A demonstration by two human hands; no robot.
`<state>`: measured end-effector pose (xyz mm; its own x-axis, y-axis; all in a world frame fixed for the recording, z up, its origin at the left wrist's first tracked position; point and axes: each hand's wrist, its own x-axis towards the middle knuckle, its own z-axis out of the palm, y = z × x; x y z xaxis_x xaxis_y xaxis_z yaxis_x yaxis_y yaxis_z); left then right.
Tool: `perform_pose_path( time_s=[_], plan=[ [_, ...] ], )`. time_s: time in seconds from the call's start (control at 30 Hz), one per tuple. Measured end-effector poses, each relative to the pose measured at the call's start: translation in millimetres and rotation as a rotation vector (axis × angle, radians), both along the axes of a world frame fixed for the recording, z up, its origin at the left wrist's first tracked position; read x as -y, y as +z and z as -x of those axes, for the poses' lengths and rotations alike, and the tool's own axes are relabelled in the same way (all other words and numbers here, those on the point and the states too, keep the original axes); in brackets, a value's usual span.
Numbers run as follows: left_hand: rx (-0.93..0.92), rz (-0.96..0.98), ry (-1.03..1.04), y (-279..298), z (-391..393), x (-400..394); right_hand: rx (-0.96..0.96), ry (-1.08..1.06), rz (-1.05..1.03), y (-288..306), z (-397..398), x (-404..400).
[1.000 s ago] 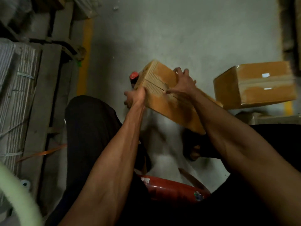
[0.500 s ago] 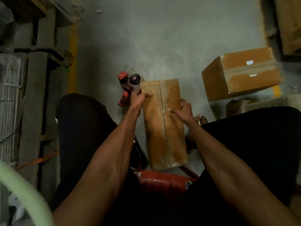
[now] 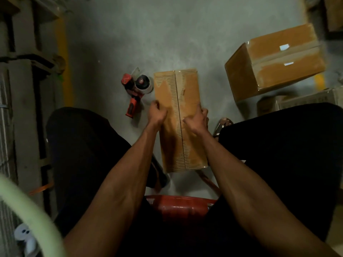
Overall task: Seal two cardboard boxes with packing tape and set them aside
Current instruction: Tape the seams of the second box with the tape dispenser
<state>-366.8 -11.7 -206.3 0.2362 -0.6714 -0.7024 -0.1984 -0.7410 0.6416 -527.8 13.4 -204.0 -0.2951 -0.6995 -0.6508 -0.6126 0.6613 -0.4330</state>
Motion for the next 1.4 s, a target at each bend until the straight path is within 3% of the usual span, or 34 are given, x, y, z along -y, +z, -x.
perform_pose_path(
  time_s=[0.13, 0.23, 0.33, 0.43, 0.5, 0.6, 0.67, 0.9, 1.07, 1.17, 1.3, 1.4],
  plan=[
    [0.042, 0.031, 0.064, -12.2, 3.3, -3.6, -0.085, 0.124, -0.032, -2.3, -12.0, -1.4],
    [0.066, 0.04, 0.195, -22.6, 1.1, 3.7, -0.201, 0.391, 0.095, -5.9, -20.2, -4.6],
    [0.105, 0.055, 0.26, -25.0, -6.2, 9.4, -0.184, 0.648, 0.185, -9.3, -35.6, -1.9],
    [0.168, 0.036, 0.284, -41.7, -26.0, 21.0, -0.19, 0.727, 0.16, -16.1, -51.1, -0.1],
    [0.245, -0.005, 0.217, -59.1, -45.2, 29.5, -0.221, 0.72, 0.139, -18.4, -56.6, 2.0],
    [0.569, -0.113, -0.084, -81.8, -68.9, 40.4, -0.234, 0.702, 0.117, -18.2, -60.2, 6.9],
    [0.649, -0.215, -0.238, -87.8, -74.2, 49.4, -0.237, 0.69, 0.125, -18.0, -62.4, 9.2],
    [0.541, -0.343, -0.259, -116.8, -90.4, 85.6, -0.271, 0.678, 0.142, -26.3, -63.8, 9.8],
    [0.403, -0.264, -0.306, -126.4, -92.7, 86.9, -0.263, 0.673, 0.125, -27.5, -64.7, 12.2],
    [0.337, -0.185, -0.138, -113.3, -87.5, 84.3, -0.259, 0.667, 0.12, -24.8, -64.3, 12.2],
    [0.413, -0.071, 0.032, -78.4, -91.1, 78.3, -0.23, 0.669, 0.091, -20.0, -61.2, 13.8],
    [0.263, -0.124, 0.119, -44.6, -94.9, 71.6, -0.17, 0.662, 0.082, -14.3, -53.7, 16.7]
  ],
)
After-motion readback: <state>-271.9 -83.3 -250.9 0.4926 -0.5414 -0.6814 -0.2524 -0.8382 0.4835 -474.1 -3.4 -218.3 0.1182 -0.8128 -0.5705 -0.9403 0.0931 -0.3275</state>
